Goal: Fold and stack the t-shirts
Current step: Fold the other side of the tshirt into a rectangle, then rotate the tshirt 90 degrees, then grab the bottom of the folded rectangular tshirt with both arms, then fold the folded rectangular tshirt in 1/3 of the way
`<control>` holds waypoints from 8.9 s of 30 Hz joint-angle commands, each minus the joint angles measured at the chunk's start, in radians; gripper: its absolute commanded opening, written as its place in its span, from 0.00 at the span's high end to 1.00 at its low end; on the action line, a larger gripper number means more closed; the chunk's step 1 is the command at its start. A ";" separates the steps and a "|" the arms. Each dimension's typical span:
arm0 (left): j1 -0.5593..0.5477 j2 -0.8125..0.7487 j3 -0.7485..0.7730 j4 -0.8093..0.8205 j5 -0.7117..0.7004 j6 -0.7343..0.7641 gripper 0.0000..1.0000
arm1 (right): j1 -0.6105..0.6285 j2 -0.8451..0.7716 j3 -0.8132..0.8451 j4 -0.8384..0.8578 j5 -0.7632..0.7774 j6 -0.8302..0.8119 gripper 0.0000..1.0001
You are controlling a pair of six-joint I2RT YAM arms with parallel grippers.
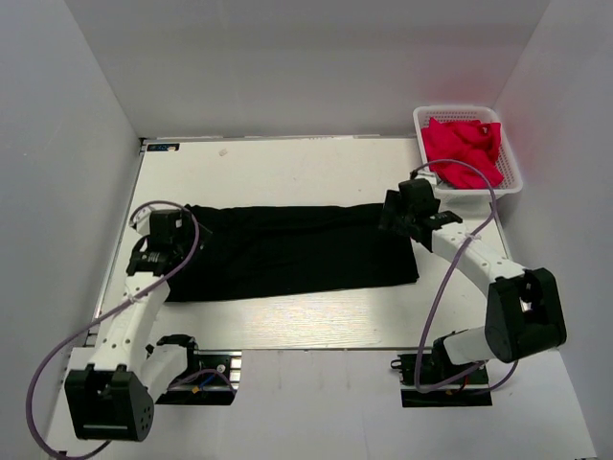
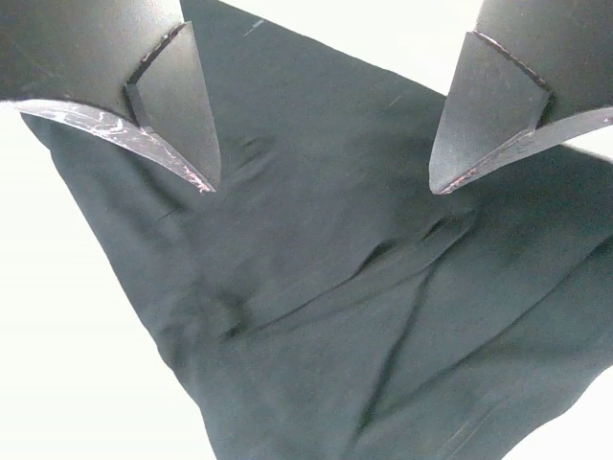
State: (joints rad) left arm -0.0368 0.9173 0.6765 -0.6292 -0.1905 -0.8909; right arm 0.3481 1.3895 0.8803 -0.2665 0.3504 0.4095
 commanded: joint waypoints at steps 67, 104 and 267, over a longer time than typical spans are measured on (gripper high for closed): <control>0.031 0.908 0.433 0.040 -0.084 0.159 0.00 | 0.074 0.441 0.349 0.090 -0.127 -0.048 0.10; 0.011 1.332 0.991 0.046 0.072 0.221 0.00 | 0.115 0.278 -0.021 0.125 -0.424 0.064 0.10; -0.371 0.808 0.652 0.249 0.122 0.256 1.00 | 0.269 0.355 0.486 0.059 0.096 -0.009 1.00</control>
State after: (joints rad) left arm -0.4324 1.7149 1.2797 -0.4206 -0.0879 -0.6651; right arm 0.6384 1.7184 1.2938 -0.2504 0.4587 0.4324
